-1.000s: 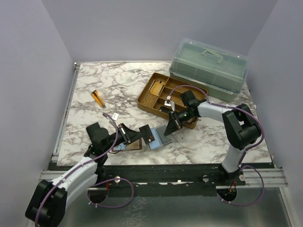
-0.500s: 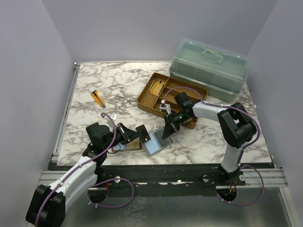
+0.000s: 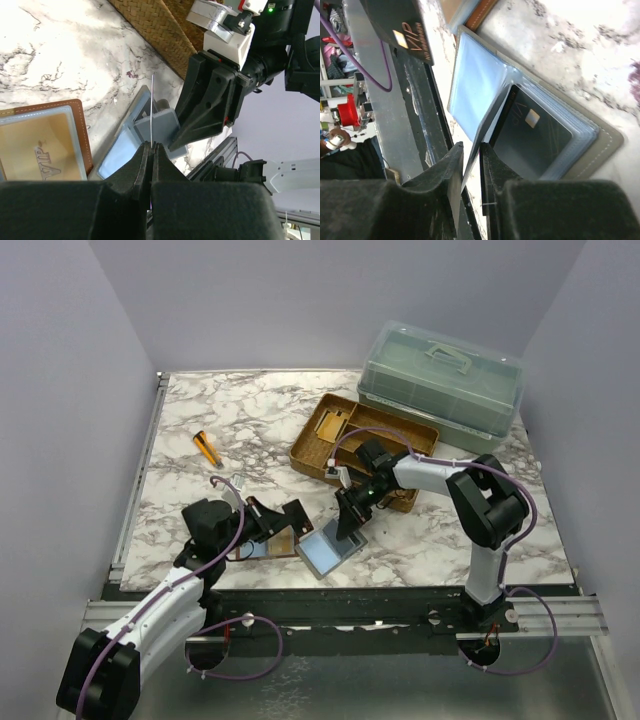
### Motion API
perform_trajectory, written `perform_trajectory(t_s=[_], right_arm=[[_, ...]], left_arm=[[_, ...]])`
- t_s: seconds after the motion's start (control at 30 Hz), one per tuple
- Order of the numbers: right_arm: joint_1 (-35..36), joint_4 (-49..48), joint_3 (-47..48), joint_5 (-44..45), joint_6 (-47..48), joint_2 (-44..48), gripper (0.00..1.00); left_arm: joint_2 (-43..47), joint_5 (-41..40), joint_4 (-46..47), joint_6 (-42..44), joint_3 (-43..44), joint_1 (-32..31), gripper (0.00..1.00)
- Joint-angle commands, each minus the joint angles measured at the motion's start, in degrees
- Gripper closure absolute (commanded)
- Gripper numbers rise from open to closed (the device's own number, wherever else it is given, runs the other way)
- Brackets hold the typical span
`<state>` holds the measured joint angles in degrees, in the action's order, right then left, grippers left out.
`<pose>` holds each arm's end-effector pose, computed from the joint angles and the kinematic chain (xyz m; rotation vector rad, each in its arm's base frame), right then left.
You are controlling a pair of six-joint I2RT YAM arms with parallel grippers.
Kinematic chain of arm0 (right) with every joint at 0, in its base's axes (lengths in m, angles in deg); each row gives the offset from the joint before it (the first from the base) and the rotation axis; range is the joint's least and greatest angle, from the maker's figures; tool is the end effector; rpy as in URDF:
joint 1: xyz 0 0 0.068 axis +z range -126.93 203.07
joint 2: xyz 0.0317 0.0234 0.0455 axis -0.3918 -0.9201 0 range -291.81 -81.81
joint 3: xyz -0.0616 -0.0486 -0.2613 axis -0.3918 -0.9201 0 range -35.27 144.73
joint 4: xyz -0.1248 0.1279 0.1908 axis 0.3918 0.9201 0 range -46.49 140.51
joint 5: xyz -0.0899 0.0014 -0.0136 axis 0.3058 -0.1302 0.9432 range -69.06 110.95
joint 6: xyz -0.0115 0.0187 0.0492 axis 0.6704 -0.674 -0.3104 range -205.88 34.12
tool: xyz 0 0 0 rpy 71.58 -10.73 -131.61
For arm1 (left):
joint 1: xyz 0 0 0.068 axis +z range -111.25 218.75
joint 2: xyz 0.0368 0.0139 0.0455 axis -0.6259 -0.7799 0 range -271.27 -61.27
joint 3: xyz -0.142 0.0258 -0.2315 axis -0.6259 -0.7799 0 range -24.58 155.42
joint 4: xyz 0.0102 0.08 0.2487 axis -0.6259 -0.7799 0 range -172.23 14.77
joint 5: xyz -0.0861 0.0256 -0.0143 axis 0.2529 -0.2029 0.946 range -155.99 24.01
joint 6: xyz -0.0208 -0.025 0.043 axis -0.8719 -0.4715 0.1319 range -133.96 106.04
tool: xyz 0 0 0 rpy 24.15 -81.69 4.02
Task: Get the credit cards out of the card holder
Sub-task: Place the card holder at the center of the board.
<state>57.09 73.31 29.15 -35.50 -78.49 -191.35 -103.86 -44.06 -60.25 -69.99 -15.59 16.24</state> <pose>0.2720 0.2193 0.1406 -1.1494 2.4907 1.5126 0.1468 -0.0752 0.1724 -0.3210 2.0649 -1.2514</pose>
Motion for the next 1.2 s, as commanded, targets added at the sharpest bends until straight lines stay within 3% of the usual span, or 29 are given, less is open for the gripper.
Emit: perform_trajectory(t_s=[0.0,0.27,1.17], right_arm=[[2.1,3.58,2.62,-3.36,2.98,-1.54,0.74],[3.33,8.12,4.71,-7.8,7.85,-1.3,0.57],[2.89,16.42,8.44,-11.35,17.51,-1.21,0.56]], left_arm=[[-0.04,-1.81,-1.92,1.84,1.81,0.55,1.0],[0.26,-1.15,-1.92,2.1,1.9,0.62,1.0],[1.82,-0.91,-0.77,2.49,4.19,1.06,1.0]])
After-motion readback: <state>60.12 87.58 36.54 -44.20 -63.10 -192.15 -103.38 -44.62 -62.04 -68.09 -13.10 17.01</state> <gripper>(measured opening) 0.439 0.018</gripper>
